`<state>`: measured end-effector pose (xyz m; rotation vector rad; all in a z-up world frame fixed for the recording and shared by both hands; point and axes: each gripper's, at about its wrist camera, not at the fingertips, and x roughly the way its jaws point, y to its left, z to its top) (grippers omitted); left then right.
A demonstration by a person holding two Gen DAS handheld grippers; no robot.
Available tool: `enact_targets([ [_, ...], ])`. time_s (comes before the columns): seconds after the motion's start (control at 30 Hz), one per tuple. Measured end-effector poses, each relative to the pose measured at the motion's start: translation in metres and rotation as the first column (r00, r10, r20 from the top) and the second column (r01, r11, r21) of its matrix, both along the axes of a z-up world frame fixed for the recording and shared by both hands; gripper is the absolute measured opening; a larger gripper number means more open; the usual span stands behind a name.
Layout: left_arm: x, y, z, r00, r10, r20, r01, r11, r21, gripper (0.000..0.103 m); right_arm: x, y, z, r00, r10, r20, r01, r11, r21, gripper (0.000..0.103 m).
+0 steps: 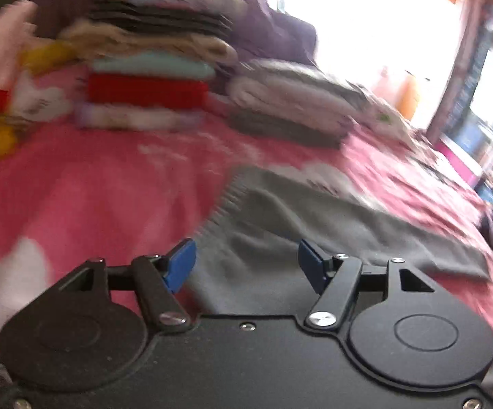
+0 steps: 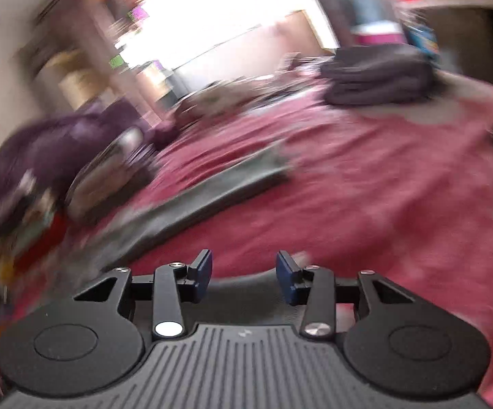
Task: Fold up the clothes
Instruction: 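Release the grey garment and smooth it flat with both grippers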
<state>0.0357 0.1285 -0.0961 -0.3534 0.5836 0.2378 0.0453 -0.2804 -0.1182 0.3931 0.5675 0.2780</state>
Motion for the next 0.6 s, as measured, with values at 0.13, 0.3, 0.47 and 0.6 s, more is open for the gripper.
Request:
enact_targets([
  [0.13, 0.015, -0.018, -0.009, 0.996, -0.082, -0.023, 0.082, 0.997, 0.004, 0.064, 0.009, 0.031, -0.003, 0.998, 0.063, -0.027, -0.065, 0.996, -0.055, 0.042],
  [0.3, 0.055, -0.024, -0.003, 0.988, -0.154, -0.019, 0.155, 0.987, 0.031, 0.059, 0.048, 0.058, 0.027, 0.991, 0.133, 0.001, -0.131, 0.984, -0.120, 0.042],
  [0.47, 0.104, -0.041, -0.006, 0.963, -0.268, -0.012, 0.268, 0.958, 0.105, 0.043, 0.115, 0.112, 0.043, 0.971, 0.233, 0.047, -0.221, 0.958, -0.186, 0.041],
  [0.6, 0.127, -0.053, -0.037, 0.934, -0.337, -0.123, 0.354, 0.921, 0.164, 0.042, 0.154, 0.152, 0.026, 0.959, 0.283, -0.001, -0.275, 0.930, -0.243, 0.033],
])
